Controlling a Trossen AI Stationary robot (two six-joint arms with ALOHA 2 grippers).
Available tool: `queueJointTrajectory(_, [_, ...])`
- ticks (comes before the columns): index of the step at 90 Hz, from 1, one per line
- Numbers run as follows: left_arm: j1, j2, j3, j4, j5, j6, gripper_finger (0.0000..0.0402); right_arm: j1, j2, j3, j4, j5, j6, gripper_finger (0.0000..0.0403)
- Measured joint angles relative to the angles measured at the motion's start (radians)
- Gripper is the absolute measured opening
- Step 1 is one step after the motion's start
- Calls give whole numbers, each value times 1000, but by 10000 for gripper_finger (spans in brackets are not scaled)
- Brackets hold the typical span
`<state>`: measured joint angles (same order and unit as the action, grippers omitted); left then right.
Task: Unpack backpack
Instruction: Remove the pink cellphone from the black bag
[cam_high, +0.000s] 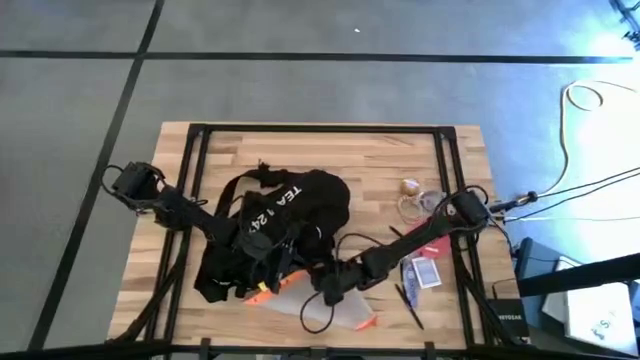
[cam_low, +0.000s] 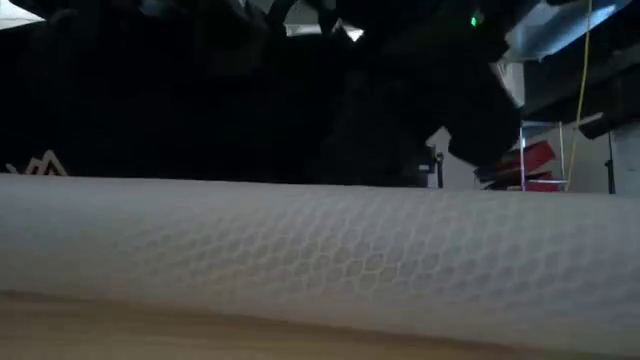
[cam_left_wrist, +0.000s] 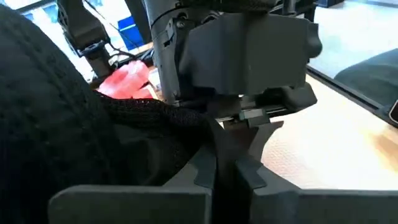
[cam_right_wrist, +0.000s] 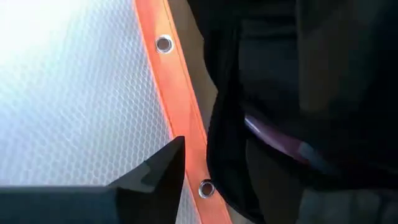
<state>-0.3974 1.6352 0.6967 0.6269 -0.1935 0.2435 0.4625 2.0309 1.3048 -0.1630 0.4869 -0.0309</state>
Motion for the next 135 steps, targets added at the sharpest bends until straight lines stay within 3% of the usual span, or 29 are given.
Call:
queueJointTrajectory(11, [-5, 0, 0, -2, -1, 7, 0, 0, -2, 0, -26, 23, -49, 152])
queueJointTrajectory(28, [-8, 1, -1, -1, -13, 1, 0, -11, 24, -14, -8, 255, -126, 141])
queueJointTrajectory(38, [-10, 3, -1, 4, -13, -1, 0, -33, 27, -31, 17, 191, -157, 127])
queueJointTrajectory(49, [-13, 6, -5, 0, -18, 3, 0, -48, 49, -37, 53, 236, -154, 118])
queueJointTrajectory(60, [-13, 5, -5, 13, -32, -1, 0, -72, 49, -37, 146, 209, -145, 112])
queueJointTrajectory(81, [-16, 3, -1, -14, -150, -85, 10, -71, 49, -39, 158, 255, -102, 66])
queueJointTrajectory(93, [-9, 1, 0, -51, -137, -112, 65, -65, 49, -74, 184, 253, -75, 27])
queueJointTrajectory(108, [-9, -46, -2, -84, -136, -155, 192, -66, 49, -171, 248, 236, 21, 4])
queueJointTrajectory(123, [-9, -191, -2, -131, -97, -153, 320, -66, 49, -286, 500, 233, 50, 8])
queueJointTrajectory(135, [-25, -361, -1, -253, -143, -131, 359, -70, 49, -355, 676, 228, 49, 2])
